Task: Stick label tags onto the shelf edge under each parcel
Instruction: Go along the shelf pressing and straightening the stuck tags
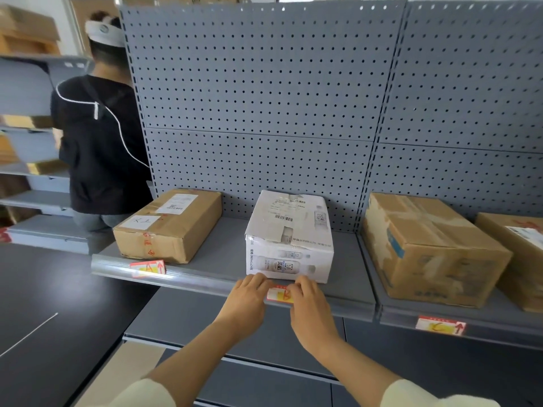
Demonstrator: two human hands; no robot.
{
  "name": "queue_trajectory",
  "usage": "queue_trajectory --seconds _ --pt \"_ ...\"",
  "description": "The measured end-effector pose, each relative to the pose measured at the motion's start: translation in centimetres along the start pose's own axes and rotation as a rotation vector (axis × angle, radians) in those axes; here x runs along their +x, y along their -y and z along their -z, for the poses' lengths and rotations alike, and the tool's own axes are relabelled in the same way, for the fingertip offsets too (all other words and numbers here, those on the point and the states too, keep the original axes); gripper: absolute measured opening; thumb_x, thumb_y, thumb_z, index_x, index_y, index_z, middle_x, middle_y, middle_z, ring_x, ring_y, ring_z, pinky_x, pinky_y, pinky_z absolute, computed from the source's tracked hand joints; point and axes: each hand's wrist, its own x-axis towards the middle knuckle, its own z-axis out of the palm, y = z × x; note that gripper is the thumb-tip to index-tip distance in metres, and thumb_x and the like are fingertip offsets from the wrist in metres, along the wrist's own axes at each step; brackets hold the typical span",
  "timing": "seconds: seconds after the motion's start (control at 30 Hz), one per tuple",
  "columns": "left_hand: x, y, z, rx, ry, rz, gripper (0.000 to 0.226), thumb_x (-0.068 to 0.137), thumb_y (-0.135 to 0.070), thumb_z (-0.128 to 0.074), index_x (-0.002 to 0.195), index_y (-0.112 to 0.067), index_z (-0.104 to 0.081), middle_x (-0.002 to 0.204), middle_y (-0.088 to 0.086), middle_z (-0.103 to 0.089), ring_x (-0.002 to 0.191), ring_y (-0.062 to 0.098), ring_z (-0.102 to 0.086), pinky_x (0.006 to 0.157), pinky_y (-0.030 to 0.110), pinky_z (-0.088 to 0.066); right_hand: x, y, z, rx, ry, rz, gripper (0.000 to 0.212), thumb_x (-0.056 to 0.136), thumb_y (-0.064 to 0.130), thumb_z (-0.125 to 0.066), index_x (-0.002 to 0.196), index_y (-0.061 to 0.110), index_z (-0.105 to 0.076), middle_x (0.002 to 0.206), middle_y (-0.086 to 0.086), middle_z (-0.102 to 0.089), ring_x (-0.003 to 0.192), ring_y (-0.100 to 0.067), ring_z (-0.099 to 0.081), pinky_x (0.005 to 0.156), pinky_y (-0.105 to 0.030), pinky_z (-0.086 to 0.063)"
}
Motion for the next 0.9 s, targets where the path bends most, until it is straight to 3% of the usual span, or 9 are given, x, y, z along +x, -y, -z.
queue_trajectory --seconds 0.13,0.37,0.63,0.9 --pt "0.1 -0.3 0.1 0.005 0.011 0.014 0.054 0.082 -0.001 -0.049 0.133 -0.018 -0.051 0.127 0.001 -0.052 0.115 0.023 -0.049 0.101 0.029 -0.036 0.1 0.0 0.1 -0.006 -0.006 0.0 0.035 0.076 0.0 -0.066 0.107 0.014 -0.06 0.112 0.0 -0.056 0.1 -0.02 -0.053 0.086 -0.03 -0.051" --pt "0.0 -0.8 0.0 0.03 0.02 0.041 0.053 0.082 0.0 -0.05 0.132 -0.015 -0.05 0.127 0.003 -0.05 0.116 0.024 -0.048 0.1 0.03 -0.036 -0.2 -0.2 -0.4 -0.024 -0.002 -0.004 0.036 0.071 -0.001 -0.069 0.102 0.016 -0.061 0.104 0.002 -0.056 0.095 -0.018 -0.053 0.081 -0.026 -0.049" --pt "-0.1 -1.3 -0.3 0.041 0.04 0.079 0.048 0.08 0.0 -0.053 0.125 -0.016 -0.053 0.121 0.002 -0.051 0.112 0.025 -0.049 0.097 0.031 -0.038 -0.2 -0.4 -0.3 -0.01 0.057 0.059 0.035 0.083 0.006 -0.059 0.117 0.014 -0.053 0.119 0.0 -0.05 0.111 -0.021 -0.044 0.097 -0.03 -0.043" --pt "0.1 -1.4 0.1 0.047 0.064 0.09 0.049 0.082 0.002 -0.05 0.127 -0.017 -0.05 0.125 0.001 -0.049 0.116 0.023 -0.045 0.099 0.029 -0.035 0.0 -0.6 0.1 -0.024 0.09 0.076 0.031 0.087 0.01 -0.055 0.117 0.015 -0.052 0.12 0.0 -0.048 0.111 -0.02 -0.042 0.097 -0.03 -0.041"
